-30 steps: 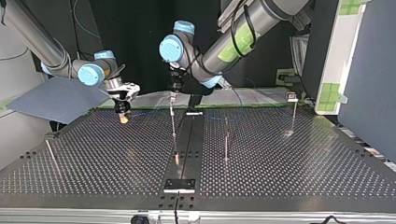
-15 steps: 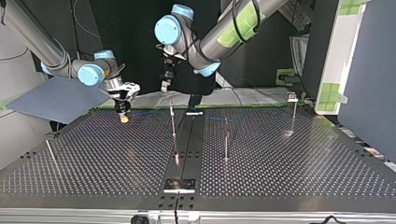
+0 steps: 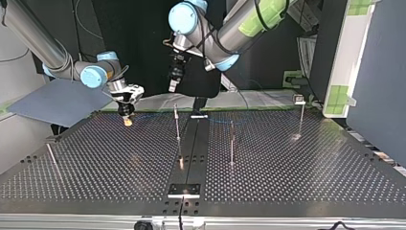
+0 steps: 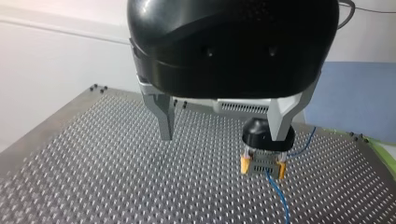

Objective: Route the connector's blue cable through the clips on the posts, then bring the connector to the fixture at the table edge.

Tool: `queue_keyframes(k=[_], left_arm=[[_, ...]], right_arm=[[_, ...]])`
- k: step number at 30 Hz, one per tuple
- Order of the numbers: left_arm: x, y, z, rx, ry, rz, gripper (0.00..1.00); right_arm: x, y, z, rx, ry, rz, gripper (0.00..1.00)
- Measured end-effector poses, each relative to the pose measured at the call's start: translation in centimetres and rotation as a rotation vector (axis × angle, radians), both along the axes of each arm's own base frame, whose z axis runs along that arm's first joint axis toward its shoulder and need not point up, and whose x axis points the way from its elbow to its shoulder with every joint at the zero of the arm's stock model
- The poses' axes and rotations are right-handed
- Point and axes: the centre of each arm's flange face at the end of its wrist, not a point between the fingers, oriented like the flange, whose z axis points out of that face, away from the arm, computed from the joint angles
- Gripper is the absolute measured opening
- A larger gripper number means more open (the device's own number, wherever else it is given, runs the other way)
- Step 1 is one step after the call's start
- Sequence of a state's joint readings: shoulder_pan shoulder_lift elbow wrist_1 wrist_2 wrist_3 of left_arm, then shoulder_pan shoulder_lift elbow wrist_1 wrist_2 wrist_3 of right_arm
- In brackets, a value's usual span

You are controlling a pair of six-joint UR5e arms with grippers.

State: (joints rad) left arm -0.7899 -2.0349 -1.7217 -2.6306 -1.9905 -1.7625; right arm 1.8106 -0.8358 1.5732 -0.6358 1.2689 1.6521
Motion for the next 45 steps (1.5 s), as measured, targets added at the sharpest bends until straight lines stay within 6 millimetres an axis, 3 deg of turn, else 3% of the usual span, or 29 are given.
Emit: queue_keyframes(k=[7, 17, 30, 45], left_arm=[[-1.7, 2.1, 0.9, 0.015, 0.018, 0.025, 1.00], [-5.1, 3.1, 2.7, -0.031, -0.024, -0.003, 1.00], [-6.9, 5.9, 4.8, -0.186, -0.068, 0.016, 1.00], [-8.9, 10.5, 6.9, -0.304, -0.162, 0.100, 1.00]], right_arm=[[0.2, 0.2, -0.1, 0.006, 0.001, 0.004, 0.02], [0.2, 0.2, -0.1, 0.006, 0.001, 0.004, 0.02], [0.4, 0.3, -0.1, 0.003, 0.003, 0.008, 0.02], [0.2, 0.3, -0.3, 0.018, 0.004, 0.004, 0.02]])
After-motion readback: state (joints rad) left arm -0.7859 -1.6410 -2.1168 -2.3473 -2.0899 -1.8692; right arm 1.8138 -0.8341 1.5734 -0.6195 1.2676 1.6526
